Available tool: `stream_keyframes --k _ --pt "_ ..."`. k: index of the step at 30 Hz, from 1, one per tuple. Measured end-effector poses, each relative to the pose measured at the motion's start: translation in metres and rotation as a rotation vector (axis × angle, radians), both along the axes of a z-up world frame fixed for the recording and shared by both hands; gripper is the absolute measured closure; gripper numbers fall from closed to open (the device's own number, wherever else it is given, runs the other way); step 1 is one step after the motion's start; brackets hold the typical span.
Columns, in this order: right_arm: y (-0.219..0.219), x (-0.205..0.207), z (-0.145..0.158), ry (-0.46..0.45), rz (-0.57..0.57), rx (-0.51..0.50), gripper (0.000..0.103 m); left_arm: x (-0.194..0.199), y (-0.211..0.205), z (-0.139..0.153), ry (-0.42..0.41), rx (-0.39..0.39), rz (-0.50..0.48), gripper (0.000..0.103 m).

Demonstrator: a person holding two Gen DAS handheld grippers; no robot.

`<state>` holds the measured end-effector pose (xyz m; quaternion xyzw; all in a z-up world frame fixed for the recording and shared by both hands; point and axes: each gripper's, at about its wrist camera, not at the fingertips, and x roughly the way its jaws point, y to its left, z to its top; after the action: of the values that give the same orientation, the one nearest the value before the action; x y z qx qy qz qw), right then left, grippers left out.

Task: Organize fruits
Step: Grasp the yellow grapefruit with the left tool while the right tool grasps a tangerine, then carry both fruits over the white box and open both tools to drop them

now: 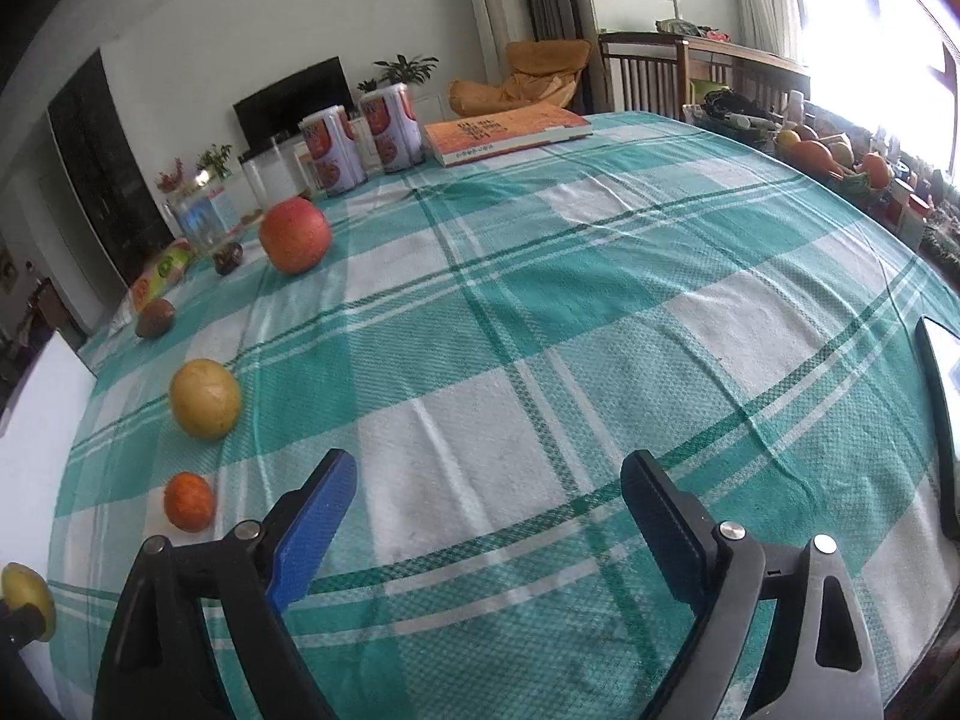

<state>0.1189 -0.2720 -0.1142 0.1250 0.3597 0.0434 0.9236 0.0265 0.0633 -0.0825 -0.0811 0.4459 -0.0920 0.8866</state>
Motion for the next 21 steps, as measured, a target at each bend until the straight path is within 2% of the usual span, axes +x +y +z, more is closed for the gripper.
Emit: stream_keyframes --k 3,6,11,14,16,18,21 --pt "0.041 -0.006 0.010 -0.038 0.207 0.016 0.013 -0.013 0.013 0.003 -0.023 0.012 0.030 0.051" --pt "0.087 -0.005 0.006 0.008 0.341 -0.020 0.015 -0.018 0.022 -0.001 -0.020 0.006 0.043 0.051" --pt "0.130 0.022 -0.010 0.126 0.343 -0.100 0.026 -0.019 0.027 -0.005 -0.005 -0.026 0.047 0.051" --pt "0.150 0.032 -0.021 0.164 0.379 -0.173 0.044 -0.022 0.026 -0.003 -0.017 -0.033 0.039 0.051" --pt "0.159 0.035 -0.026 0.167 0.385 -0.227 0.061 -0.022 0.025 -0.004 -0.018 -0.030 0.034 0.051" --pt "0.157 0.036 -0.025 0.176 0.370 -0.213 0.073 -0.022 0.025 -0.006 -0.009 -0.033 0.031 0.051" --pt "0.148 0.024 -0.011 0.139 0.356 -0.153 0.074 -0.025 0.024 -0.003 -0.012 -0.036 0.027 0.051"
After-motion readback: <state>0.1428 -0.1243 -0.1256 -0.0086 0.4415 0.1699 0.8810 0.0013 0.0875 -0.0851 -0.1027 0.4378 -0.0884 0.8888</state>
